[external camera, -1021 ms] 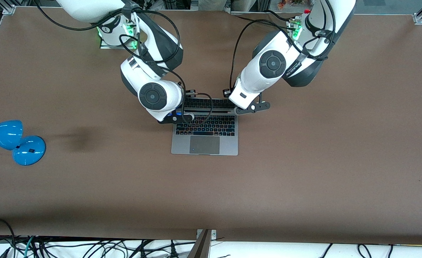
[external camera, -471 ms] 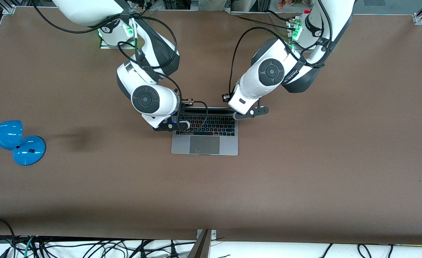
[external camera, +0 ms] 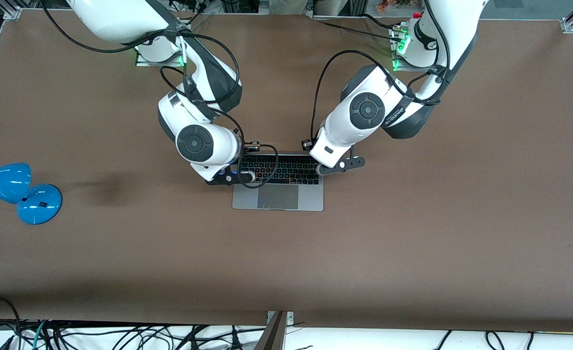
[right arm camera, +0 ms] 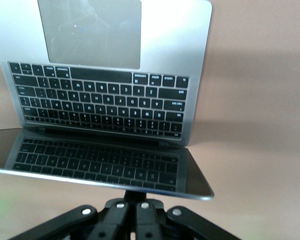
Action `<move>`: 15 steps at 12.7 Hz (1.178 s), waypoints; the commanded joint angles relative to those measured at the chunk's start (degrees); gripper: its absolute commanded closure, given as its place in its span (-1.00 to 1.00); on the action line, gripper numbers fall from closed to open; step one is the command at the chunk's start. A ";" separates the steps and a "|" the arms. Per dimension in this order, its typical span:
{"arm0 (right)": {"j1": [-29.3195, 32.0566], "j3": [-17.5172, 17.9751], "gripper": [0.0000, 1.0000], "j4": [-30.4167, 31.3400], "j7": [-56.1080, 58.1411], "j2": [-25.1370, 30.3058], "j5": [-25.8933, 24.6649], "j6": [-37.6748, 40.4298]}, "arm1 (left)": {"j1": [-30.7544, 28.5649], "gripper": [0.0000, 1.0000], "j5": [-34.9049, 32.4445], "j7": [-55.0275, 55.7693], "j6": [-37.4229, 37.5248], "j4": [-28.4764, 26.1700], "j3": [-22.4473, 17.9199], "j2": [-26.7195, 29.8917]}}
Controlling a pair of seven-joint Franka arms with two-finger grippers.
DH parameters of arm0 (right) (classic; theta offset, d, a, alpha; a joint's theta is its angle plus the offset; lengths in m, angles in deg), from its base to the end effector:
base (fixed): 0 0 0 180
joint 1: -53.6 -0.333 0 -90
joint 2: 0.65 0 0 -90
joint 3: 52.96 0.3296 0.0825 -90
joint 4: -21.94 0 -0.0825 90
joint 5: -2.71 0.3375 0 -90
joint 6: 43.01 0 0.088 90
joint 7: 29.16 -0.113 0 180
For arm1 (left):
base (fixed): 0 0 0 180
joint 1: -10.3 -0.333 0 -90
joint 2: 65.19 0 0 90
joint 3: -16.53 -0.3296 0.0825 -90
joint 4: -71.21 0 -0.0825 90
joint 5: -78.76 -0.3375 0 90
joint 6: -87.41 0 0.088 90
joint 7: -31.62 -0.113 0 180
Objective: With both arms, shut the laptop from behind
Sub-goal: 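Push the screen down with both grippers until the lid lies shut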
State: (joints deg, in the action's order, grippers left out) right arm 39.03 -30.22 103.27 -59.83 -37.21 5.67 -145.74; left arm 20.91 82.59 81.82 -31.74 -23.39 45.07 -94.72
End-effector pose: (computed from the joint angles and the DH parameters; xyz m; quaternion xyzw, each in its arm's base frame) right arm 0.5483 0.3574 0.3571 -0.9834 -0.0262 0.1697 0.0585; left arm 0.5188 -0.3691 0.3719 0.9794 0.1373 -0.1140 0.0949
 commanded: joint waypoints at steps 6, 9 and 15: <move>0.08 -1.47 1.00 0.24 4.21 -1.84 -0.93 -7.30 | 0.37 1.00 -6.72 2.88 0.41 7.93 -0.86 -7.02; 0.25 -2.35 1.00 0.15 6.75 -2.98 -0.84 -9.93 | 0.46 1.00 -8.84 4.30 0.41 10.31 -0.86 -9.57; 0.43 -3.67 1.00 -0.03 9.57 -6.23 -0.93 -15.56 | 0.46 1.00 -8.93 4.30 -2.40 11.81 -1.47 -11.95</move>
State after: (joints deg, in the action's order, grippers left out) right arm 39.21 -33.89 103.28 -51.51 -42.44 5.51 -159.20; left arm 20.92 75.54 84.95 -33.23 -13.79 43.81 -104.78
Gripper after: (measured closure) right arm 0.991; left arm 0.991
